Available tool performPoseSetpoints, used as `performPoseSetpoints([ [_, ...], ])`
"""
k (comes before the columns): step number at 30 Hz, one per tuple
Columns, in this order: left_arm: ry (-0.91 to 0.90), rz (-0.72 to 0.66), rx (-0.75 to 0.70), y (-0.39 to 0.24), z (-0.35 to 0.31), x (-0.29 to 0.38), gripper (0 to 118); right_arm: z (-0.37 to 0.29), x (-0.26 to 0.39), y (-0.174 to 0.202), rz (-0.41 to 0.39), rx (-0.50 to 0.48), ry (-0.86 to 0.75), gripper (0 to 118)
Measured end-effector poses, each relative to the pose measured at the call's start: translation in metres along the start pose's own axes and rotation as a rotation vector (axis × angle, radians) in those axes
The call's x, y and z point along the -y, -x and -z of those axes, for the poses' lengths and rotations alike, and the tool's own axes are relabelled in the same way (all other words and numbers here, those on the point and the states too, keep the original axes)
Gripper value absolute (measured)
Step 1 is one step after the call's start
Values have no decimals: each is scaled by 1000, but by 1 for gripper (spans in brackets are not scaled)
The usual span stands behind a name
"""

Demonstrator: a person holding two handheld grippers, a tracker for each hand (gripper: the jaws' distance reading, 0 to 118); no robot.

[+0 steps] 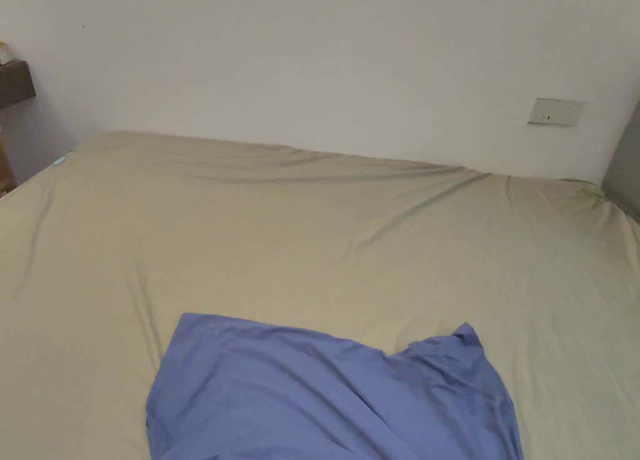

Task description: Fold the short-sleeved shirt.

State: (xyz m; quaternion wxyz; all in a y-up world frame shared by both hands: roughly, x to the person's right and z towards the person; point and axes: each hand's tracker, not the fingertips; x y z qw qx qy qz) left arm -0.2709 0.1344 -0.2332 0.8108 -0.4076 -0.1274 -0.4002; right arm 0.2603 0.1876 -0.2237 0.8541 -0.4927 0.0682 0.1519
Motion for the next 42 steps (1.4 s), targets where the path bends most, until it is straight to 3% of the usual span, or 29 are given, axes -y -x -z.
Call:
performPoseSetpoints([
  [6,30,-23,24,-8,-38,45,0,-22,19,4,13,-29,41,8],
  [12,-43,-306,18,-4,-64,50,0,-16,28,7,62,-5,24,9],
  [13,-83,-376,27,-3,-69,45,0,-17,25,9,78,25,-16,18],
  [14,-115,-441,39,0,-73,40,0,-19,21,9,84,55,-40,38],
  [16,-179,-562,25,6,-86,24,0,-29,7,9,108,67,-106,106],
  [18,-270,-671,32,14,-104,0,2,-53,-12,10,134,67,-237,111],
  [21,-403,-759,-18,29,-130,-32,51,-94,-48,20,113,103,-417,111],
  [22,-445,-775,-50,32,-139,-41,80,-107,-57,24,107,114,-470,111],
  [23,-478,-790,-88,36,-148,-52,100,-121,-68,31,101,122,-531,111],
  [24,-515,-795,-106,39,-158,-62,108,-134,-77,37,97,132,-588,111],
  [28,-618,-827,-277,45,-192,-96,110,-173,-107,60,78,176,-734,111],
  [30,-652,-827,-363,44,-206,-109,110,-186,-116,70,77,168,-769,110],
  [32,-688,-818,-408,42,-218,-118,108,-192,-123,79,71,147,-798,101],
  [33,-699,-816,-414,42,-221,-121,105,-193,-125,84,70,147,-806,85],
  [35,-714,-823,-431,40,-229,-129,79,-194,-128,92,65,141,-820,16],
  [36,-720,-823,-432,41,-231,-131,59,-192,-130,95,63,135,-825,3],
  [37,-734,-826,-433,41,-230,-133,45,-189,-132,98,61,137,-829,3],
  [39,-747,-826,-451,42,-228,-138,39,-184,-135,99,60,116,-826,3],
  [40,-742,-819,-449,44,-226,-140,18,-181,-137,100,57,87,-822,2],
  [42,-733,-813,-427,49,-220,-144,6,-173,-141,102,60,105,-825,2],
])
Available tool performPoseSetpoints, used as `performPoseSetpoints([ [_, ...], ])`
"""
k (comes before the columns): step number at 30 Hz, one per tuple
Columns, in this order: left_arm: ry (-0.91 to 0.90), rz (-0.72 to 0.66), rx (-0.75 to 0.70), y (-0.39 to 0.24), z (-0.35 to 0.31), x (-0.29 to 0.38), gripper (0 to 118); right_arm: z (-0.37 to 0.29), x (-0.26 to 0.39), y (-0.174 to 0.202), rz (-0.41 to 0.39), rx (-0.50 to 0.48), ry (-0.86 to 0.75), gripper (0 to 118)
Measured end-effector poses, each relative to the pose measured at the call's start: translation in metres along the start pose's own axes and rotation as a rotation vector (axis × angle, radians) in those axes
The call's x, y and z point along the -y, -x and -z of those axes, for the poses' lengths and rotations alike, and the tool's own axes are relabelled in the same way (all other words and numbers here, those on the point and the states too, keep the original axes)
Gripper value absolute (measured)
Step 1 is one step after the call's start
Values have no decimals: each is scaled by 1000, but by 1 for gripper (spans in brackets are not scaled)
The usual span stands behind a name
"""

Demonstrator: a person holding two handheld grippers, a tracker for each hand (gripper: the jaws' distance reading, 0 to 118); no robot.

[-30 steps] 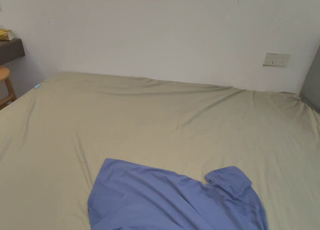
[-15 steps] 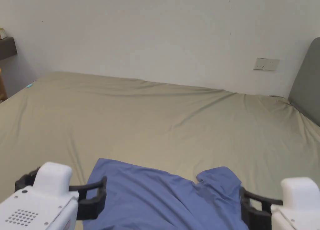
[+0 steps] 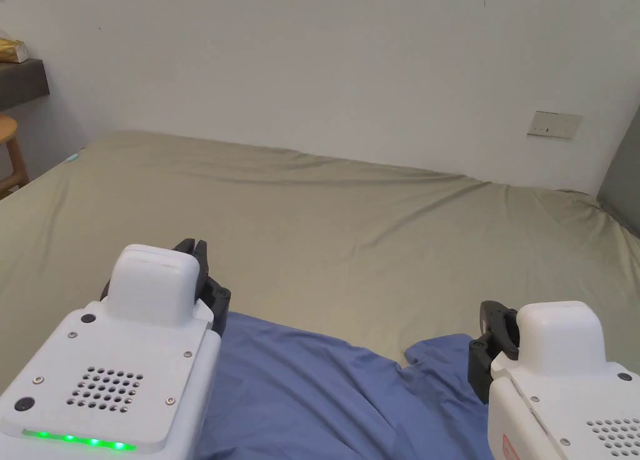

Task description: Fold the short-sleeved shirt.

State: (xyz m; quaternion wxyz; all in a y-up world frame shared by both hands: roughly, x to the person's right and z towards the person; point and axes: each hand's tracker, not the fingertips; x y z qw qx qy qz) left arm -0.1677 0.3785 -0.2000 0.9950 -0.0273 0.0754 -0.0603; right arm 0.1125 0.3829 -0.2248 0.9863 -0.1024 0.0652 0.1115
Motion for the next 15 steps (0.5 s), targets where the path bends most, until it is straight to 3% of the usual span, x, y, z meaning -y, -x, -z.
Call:
performPoseSetpoints([
  [1,15,-5,9,-1,5,2,0,5,1,0,-18,6,8,2],
  [5,82,-7,35,0,29,23,0,21,8,-1,-28,9,17,2],
  [13,473,-18,166,5,144,127,0,88,58,-23,-39,25,188,2],
  [14,509,-8,161,6,168,142,17,98,66,-27,-39,31,212,2],
  [15,554,4,159,8,192,156,44,106,73,-32,-34,37,231,2],
])
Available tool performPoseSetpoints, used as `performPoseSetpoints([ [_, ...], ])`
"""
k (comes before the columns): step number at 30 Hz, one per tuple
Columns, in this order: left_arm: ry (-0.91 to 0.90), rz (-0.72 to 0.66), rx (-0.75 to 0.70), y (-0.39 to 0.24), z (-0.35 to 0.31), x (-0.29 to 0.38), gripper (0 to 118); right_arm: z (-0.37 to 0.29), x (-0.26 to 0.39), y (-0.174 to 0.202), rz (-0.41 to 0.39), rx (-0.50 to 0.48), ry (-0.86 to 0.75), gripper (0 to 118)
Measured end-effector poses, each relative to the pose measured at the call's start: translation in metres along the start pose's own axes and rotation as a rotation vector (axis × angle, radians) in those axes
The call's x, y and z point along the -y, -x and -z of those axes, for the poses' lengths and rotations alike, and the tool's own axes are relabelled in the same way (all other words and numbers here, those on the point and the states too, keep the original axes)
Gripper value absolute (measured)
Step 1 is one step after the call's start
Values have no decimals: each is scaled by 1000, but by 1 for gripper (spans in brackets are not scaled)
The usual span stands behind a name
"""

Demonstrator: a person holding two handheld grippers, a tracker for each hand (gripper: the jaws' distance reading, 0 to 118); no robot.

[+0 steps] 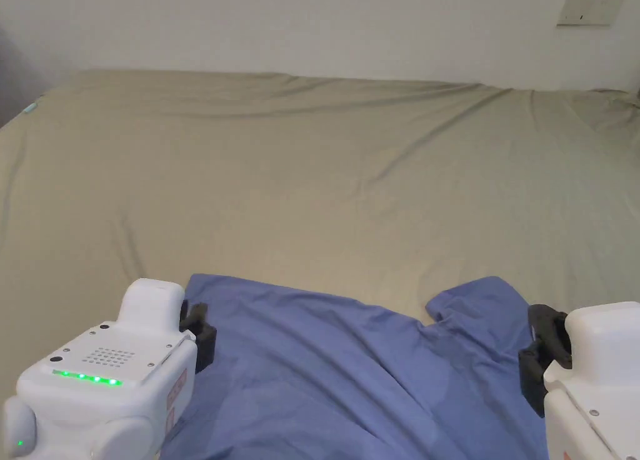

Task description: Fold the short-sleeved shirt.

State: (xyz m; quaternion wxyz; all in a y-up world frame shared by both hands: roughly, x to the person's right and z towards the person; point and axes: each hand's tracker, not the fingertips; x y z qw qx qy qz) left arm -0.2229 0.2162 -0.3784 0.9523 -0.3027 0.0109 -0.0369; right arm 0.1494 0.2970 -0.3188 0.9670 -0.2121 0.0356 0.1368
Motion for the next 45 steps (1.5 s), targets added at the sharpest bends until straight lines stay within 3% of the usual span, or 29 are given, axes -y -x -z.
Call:
performPoseSetpoints([
  [1,36,-7,2,7,25,-2,86,8,4,-5,9,4,15,2],
  [2,95,-11,6,15,53,-5,107,16,7,-10,20,6,37,2],
  [3,122,-21,-12,23,80,-8,114,24,10,-15,29,7,57,2],
  [7,191,-24,-98,46,163,-22,114,47,21,-32,34,33,117,2],
  [11,263,-173,-77,67,218,-34,103,55,29,-43,44,64,154,2],
  [15,355,-139,-63,66,246,-26,95,59,36,-51,56,93,200,2],
  [17,299,-107,-68,61,239,-23,91,59,37,-54,65,96,212,2],
  [18,308,-91,-51,58,237,-26,83,58,37,-55,63,101,215,2],
  [19,304,-65,-30,53,235,-29,66,59,36,-56,60,105,216,2],
  [20,290,-25,-35,48,230,-31,43,60,34,-57,58,106,217,2],
  [21,281,23,-29,42,228,-33,9,62,32,-57,56,104,218,2],
  [22,277,54,-2,34,225,-33,1,64,30,-59,53,103,219,2],
  [23,260,87,-56,29,221,-33,1,66,28,-60,50,97,217,2],
  [29,101,-4,-50,48,135,-40,1,103,15,-79,75,-17,302,2],
  [31,67,-6,-51,57,97,-37,1,125,17,-85,83,-17,319,8],
  [32,41,-13,-46,63,77,-35,1,140,20,-88,92,-25,366,20],
  [33,32,-15,-59,67,57,-31,1,153,23,-91,114,-29,377,43],
  [34,27,-17,-64,70,40,-26,1,167,29,-94,121,-40,400,86],
  [35,14,-20,-60,74,22,-21,1,186,35,-97,108,-57,459,107],
  [36,4,-26,-66,75,7,-18,1,202,43,-98,103,-87,514,113],
  [39,0,-25,-78,78,-24,-2,1,242,73,-99,43,-29,657,113],
  [43,17,-43,-112,78,-41,15,1,263,102,-103,158,-58,750,113],
  [45,27,-59,-100,78,-40,20,1,260,107,-94,140,-63,725,109],
])
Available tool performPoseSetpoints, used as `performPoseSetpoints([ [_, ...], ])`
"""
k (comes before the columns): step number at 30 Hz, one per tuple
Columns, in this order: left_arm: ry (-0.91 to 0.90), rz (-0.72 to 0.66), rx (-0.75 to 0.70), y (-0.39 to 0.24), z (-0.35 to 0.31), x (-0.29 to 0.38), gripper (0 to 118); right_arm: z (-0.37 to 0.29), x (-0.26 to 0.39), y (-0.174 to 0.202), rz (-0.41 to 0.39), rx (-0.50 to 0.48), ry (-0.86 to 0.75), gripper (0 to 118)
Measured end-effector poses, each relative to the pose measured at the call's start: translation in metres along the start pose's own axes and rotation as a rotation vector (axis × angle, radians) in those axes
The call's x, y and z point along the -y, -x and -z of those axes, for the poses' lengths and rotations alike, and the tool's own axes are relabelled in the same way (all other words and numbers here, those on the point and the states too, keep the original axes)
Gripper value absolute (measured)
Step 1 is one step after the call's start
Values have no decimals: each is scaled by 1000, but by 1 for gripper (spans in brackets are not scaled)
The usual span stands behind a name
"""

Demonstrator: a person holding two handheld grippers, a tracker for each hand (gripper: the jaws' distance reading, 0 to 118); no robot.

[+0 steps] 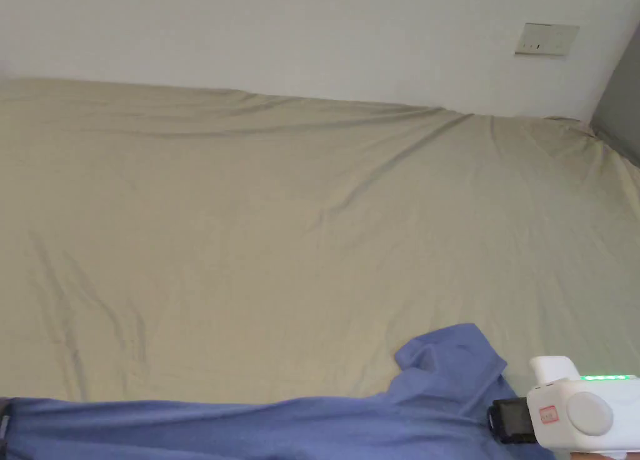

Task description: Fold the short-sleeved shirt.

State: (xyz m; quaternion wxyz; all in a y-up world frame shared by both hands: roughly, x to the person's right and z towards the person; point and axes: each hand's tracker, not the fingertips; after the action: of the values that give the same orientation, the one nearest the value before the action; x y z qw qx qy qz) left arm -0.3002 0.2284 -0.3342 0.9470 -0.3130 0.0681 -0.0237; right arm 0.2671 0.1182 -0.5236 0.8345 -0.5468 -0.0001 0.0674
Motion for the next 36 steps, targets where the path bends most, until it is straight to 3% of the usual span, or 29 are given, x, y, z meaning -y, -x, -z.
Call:
performPoseSetpoints([
  [3,14,-1,-7,-2,4,7,1,-3,-1,0,29,-25,-24,91],
  [5,12,-15,-8,-3,5,8,1,-12,-1,6,-6,-44,-52,49],
  [6,14,-17,-12,-5,5,7,1,-17,0,11,-68,-20,-79,7],
  [7,15,-16,-12,-3,9,9,1,-21,2,17,-116,12,-88,1],
  [9,-14,-8,-18,-5,3,3,1,-32,2,21,-167,46,-108,1],
  [12,-86,-10,-15,-5,-17,-16,1,-85,4,13,-117,32,-257,1],
  [15,-171,-33,2,-1,-46,-37,1,-157,7,9,-117,16,-398,1],
  [18,-249,60,-33,5,-77,-63,1,-239,17,6,-131,43,-568,1],
  [26,-536,-11,-131,33,-188,-142,1,-442,50,-2,-38,86,-963,1],
  [31,-638,21,-150,39,-248,-173,1,-509,67,0,-64,217,-1123,1],
  [36,-721,27,-165,45,-296,-192,1,-553,77,-5,-64,240,-1206,1],
])
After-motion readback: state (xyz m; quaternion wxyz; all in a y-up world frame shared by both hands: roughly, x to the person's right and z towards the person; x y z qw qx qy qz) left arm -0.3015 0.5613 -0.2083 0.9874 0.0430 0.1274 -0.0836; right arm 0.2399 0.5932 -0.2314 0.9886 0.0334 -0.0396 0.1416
